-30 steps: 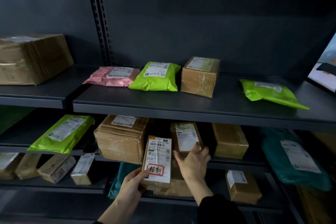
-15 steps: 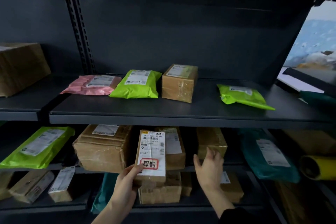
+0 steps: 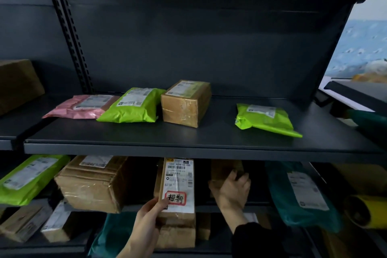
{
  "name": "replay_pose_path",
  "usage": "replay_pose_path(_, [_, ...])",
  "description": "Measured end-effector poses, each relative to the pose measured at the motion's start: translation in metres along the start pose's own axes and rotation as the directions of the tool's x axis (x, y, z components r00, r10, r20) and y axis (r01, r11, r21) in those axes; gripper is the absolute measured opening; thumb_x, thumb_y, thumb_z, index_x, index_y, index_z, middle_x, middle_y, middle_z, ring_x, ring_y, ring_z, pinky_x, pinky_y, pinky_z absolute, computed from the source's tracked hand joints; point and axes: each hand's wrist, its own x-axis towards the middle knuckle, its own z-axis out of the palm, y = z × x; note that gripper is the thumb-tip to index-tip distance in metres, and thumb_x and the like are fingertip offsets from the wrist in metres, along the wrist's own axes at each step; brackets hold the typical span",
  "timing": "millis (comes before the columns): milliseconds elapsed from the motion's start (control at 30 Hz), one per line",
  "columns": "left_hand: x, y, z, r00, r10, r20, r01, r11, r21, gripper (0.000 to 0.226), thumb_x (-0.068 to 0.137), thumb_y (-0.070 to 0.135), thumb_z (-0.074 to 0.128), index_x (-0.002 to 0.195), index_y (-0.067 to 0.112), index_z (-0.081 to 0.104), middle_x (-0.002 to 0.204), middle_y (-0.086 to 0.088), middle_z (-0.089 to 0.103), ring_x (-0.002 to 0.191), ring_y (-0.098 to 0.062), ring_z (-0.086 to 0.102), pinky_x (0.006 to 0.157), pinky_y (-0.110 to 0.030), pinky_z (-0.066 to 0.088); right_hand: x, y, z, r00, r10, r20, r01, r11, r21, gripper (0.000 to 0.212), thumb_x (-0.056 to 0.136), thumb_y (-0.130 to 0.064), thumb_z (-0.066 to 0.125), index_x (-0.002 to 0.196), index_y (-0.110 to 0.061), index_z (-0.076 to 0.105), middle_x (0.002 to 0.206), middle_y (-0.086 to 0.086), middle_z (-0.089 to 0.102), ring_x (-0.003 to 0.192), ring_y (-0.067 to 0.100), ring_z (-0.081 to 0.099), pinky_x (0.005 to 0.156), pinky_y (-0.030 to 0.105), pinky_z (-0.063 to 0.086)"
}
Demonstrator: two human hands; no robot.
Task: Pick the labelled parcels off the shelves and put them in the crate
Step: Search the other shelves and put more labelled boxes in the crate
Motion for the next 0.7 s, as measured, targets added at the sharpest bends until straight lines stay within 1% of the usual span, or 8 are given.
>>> replay_pose_path(100, [0.001,-0.004,0.003,1.000,-0.001,-0.030,0.001,1.000,-0.021,0.026,0.083,0.004,0.060,0.107,-0.006,0.059,0.083,-0.023,0.072,0.074,-0.033,0.069,0.059,-0.037,0.056,-0.007,0.012,-0.009,1.000,-0.005,0.004,0.005,0.996,0.084,0.099,0.066,-0.063,0.066,0.141,-0.011,0.027,0.147,0.022,0.017,0.132,0.036,0.021,0.111,0.042,0.029])
replay_pose_path(267, [0.000,-0.016,0.016,1.000,-0.029,-0.007,0.029,0.998,-0.053,0.028,0.084,0.003,0.058,0.111,-0.006,0.057,0.096,-0.026,0.069,0.084,-0.035,0.067,0.064,-0.037,0.057,-0.028,0.048,-0.029,1.000,0.021,0.015,-0.025,0.925,0.378,0.091,0.068,-0.054,0.073,0.138,-0.007,0.037,0.139,0.023,0.035,0.128,0.039,0.032,0.103,0.042,0.035])
replay_pose_path(333, [-0.004,-0.023,0.023,0.999,-0.035,0.000,0.035,0.998,-0.052,0.026,0.086,0.002,0.057,0.111,-0.005,0.057,0.103,-0.027,0.067,0.092,-0.037,0.065,0.075,-0.042,0.055,-0.033,0.062,-0.034,0.986,0.105,0.127,-0.160,0.791,0.590,0.094,0.064,-0.057,0.073,0.137,-0.007,0.039,0.136,0.020,0.044,0.125,0.036,0.041,0.103,0.043,0.038])
replay_pose_path(400, [-0.007,-0.031,0.029,0.999,-0.045,-0.004,0.045,0.998,-0.054,0.029,0.086,0.002,0.057,0.114,-0.005,0.056,0.109,-0.028,0.065,0.098,-0.038,0.063,0.083,-0.044,0.051,-0.032,0.074,-0.033,0.937,0.195,0.291,-0.350,0.555,0.755,0.095,0.068,-0.059,0.068,0.142,-0.010,0.034,0.140,0.017,0.043,0.128,0.034,0.042,0.106,0.043,0.036])
replay_pose_path(467, [-0.008,-0.037,0.033,0.998,-0.056,0.004,0.056,0.997,-0.057,0.035,0.084,0.004,0.059,0.117,-0.006,0.054,0.112,-0.028,0.065,0.102,-0.039,0.062,0.087,-0.044,0.049,-0.029,0.085,-0.033,0.863,0.250,0.439,-0.504,0.365,0.783,0.097,0.067,-0.064,0.066,0.143,-0.014,0.033,0.143,0.013,0.042,0.130,0.033,0.041,0.108,0.044,0.034])
replay_pose_path(533, [-0.010,-0.042,0.036,0.998,-0.059,0.016,0.060,0.997,-0.051,0.037,0.083,0.005,0.061,0.118,-0.006,0.054,0.113,-0.026,0.065,0.106,-0.039,0.061,0.092,-0.045,0.048,-0.025,0.094,-0.031,0.828,0.245,0.505,-0.558,0.267,0.785,0.089,0.069,-0.066,0.063,0.138,-0.014,0.040,0.138,0.012,0.048,0.124,0.031,0.046,0.107,0.047,0.037])
replay_pose_path(600, [-0.010,-0.044,0.039,0.999,-0.036,0.019,0.037,0.999,-0.028,0.030,0.085,0.003,0.060,0.114,-0.003,0.056,0.111,-0.025,0.066,0.103,-0.037,0.062,0.088,-0.043,0.048,-0.020,0.101,-0.029,0.833,0.245,0.497,-0.552,0.291,0.782,0.075,0.078,-0.060,0.057,0.134,-0.013,0.045,0.134,0.013,0.051,0.120,0.031,0.049,0.106,0.047,0.037])
replay_pose_path(700, [-0.009,-0.044,0.041,1.000,0.011,0.002,-0.011,1.000,0.019,0.031,0.084,0.003,0.060,0.114,0.000,0.056,0.107,-0.022,0.067,0.098,-0.034,0.064,0.082,-0.041,0.050,-0.018,0.104,-0.033,0.859,0.199,0.472,-0.509,0.422,0.750,0.073,0.081,-0.062,0.052,0.134,-0.013,0.045,0.129,0.010,0.054,0.116,0.028,0.051,0.105,0.047,0.038])
